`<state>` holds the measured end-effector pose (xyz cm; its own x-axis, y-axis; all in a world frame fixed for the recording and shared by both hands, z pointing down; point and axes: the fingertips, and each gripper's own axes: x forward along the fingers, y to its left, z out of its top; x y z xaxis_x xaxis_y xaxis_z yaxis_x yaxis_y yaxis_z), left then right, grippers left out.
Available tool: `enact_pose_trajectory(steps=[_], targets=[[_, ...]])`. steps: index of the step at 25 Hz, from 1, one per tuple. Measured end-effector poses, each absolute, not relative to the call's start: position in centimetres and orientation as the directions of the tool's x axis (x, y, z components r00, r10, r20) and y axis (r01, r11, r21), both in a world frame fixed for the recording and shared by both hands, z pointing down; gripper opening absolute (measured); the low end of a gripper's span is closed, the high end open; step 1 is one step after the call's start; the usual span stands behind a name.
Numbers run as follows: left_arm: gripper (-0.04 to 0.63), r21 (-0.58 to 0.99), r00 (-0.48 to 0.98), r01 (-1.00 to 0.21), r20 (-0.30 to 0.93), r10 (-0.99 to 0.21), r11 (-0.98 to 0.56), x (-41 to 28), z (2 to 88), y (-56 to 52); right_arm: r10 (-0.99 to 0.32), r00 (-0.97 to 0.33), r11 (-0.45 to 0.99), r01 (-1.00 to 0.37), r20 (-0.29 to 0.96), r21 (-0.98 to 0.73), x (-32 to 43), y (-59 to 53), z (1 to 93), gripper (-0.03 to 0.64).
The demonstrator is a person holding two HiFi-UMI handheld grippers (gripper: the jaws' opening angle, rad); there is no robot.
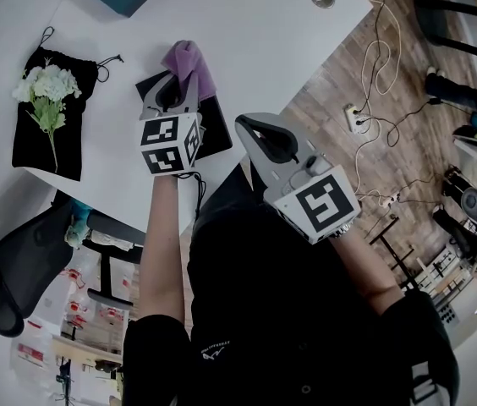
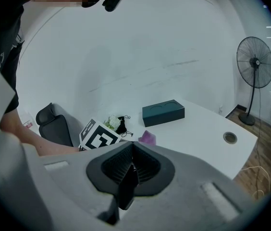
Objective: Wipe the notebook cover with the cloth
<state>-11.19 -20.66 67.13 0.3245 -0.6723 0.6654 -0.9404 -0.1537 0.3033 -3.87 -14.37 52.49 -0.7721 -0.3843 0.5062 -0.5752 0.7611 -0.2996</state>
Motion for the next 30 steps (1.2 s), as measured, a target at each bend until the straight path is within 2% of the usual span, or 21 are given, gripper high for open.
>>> enact_pose_trajectory(steps=[4, 9, 15, 18, 23, 30], targets=[[0.077, 0.293, 0.319, -0.943, 0.674, -0.667, -0.154, -11.4, 67.6, -20.8, -0.388, -0.778, 0.769, -0.569, 0.494, -0.291, -4.3, -14.5, 52.4, 0.003], [0.077, 0.298, 0.322, -0.942, 0.670, -0.670, -0.154, -11.5, 68.0, -20.9, -0.361, -0.760, 0.761, -0.575, 0.541, -0.301, -4.1, -13.8, 53.0, 0.003], [0.078, 0.280, 0.325, -0.943, 0.671, -0.667, -0.178, -11.4, 68.0, -21.0, -0.385, -0.778, 0.774, -0.565, 0.496, -0.285, -4.8, -13.9, 52.2, 0.003], [0.078, 0.279, 0.329, -0.942, 0.672, -0.663, -0.185, -11.4, 68.1, -21.0, -0.366, -0.766, 0.772, -0.567, 0.529, -0.287, -4.6, -13.4, 52.6, 0.003], [0.078, 0.272, 0.321, -0.945, 0.675, -0.665, -0.180, -11.5, 68.1, -21.0, -0.393, -0.792, 0.798, -0.546, 0.467, -0.254, -5.2, -13.8, 51.5, 0.003], [0.080, 0.268, 0.311, -0.948, 0.683, -0.661, -0.169, -11.9, 68.1, -20.7, -0.380, -0.759, 0.774, -0.574, 0.528, -0.267, -4.3, -12.6, 51.8, 0.003]])
